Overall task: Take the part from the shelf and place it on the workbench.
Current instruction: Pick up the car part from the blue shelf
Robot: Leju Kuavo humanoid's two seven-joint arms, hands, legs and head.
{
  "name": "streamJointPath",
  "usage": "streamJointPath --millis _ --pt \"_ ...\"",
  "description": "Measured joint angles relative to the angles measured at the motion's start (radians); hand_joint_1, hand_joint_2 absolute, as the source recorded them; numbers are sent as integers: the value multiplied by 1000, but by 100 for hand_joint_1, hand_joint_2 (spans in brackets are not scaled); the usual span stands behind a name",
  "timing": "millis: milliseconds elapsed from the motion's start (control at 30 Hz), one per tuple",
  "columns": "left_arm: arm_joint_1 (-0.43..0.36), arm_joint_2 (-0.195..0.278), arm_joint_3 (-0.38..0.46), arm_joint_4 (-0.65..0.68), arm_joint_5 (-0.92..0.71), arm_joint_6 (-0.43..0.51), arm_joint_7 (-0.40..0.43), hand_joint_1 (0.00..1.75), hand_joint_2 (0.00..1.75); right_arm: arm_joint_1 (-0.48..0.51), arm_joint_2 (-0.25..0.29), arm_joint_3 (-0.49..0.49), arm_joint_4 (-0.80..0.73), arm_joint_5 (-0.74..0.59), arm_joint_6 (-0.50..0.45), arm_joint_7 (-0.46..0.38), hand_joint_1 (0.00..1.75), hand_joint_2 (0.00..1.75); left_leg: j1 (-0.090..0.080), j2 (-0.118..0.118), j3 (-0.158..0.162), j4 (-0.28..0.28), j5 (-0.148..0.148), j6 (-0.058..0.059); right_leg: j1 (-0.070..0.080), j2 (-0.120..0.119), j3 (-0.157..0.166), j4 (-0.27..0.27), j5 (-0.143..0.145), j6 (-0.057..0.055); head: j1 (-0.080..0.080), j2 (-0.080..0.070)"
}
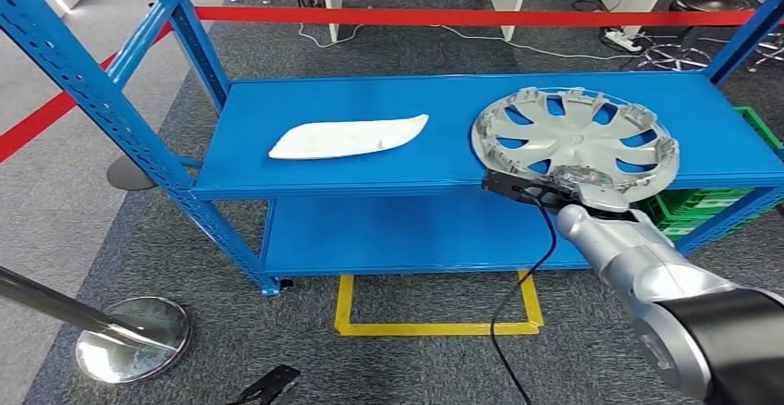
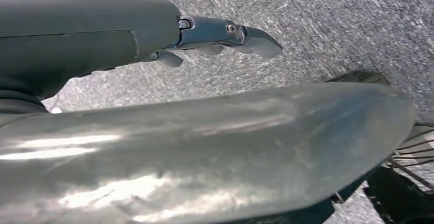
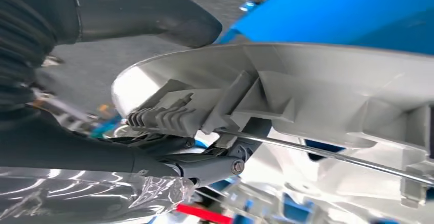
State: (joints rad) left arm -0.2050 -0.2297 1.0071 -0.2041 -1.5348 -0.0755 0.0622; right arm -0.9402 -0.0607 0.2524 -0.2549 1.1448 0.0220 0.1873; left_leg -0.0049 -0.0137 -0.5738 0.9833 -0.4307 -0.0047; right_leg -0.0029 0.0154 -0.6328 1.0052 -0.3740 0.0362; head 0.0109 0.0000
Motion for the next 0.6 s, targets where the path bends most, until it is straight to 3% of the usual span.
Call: streamJointPath --millis 167,300,600 --pt "2 5 9 0 23 14 -23 0 0 -45 3 -1 -22 7 -42 -67 175 175 0 0 -4 0 1 -1 0 -1 -4 0 1 0 0 0" --pt "4 6 25 0 32 23 -34 0 175 -78 10 -1 -38 9 -65 -93 175 175 0 0 -5 0 2 0 0 -1 -5 0 1 0 0 0" --pt "13 12 35 0 44 61 -60 0 175 -110 39 -1 -90 14 -121 -190 175 175 0 0 -9 0 2 -1 0 -1 -9 1 0 0 0 0"
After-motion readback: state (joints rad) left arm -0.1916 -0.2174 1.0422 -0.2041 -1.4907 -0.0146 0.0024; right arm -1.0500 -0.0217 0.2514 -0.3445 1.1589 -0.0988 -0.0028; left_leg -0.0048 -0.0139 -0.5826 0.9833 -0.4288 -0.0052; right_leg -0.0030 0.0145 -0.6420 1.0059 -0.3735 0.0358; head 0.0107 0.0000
